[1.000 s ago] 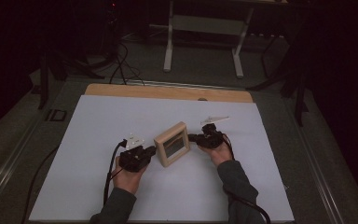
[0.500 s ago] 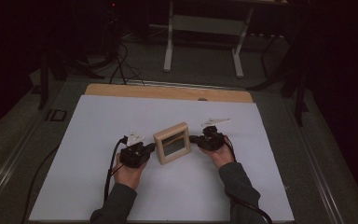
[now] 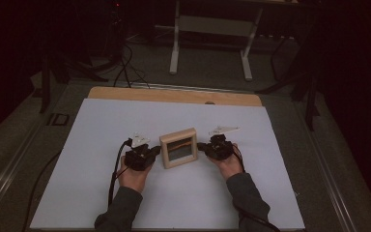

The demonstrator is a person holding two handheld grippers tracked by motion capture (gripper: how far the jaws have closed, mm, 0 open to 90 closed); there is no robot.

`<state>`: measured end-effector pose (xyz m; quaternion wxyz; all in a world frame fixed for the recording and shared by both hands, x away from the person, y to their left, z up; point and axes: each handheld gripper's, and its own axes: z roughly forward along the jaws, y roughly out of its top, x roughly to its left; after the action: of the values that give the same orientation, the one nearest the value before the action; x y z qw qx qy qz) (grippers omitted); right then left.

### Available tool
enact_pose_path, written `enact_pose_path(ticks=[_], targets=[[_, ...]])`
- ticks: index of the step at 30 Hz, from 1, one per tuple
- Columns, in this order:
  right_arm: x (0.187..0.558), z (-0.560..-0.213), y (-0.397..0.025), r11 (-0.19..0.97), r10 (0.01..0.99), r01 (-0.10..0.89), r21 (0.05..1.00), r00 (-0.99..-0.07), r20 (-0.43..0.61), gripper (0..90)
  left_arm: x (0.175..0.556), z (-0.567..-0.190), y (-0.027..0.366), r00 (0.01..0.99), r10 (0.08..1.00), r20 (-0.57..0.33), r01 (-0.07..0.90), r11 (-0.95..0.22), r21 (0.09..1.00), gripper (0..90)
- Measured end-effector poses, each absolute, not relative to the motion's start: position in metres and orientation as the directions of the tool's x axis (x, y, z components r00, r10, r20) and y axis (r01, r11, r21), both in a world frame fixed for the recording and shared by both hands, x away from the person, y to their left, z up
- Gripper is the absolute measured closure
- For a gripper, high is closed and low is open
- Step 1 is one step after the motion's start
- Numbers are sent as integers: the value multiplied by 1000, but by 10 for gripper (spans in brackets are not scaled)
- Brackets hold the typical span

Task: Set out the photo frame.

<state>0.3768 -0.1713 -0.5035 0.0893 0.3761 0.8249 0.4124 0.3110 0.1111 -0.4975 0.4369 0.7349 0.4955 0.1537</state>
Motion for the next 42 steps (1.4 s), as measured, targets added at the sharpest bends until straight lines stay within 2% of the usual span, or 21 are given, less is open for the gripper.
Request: enact_pose_path(ticks=[26,42], targets=[[355,-503,-170,382,705,539,750,-695,140,898,326,-504,115,447,859,-251,609,-86,789,900],[350,-503,-170,389,703,534,751,-699,132,898,331,-503,113,428,870,-245,616,-82,784,900]])
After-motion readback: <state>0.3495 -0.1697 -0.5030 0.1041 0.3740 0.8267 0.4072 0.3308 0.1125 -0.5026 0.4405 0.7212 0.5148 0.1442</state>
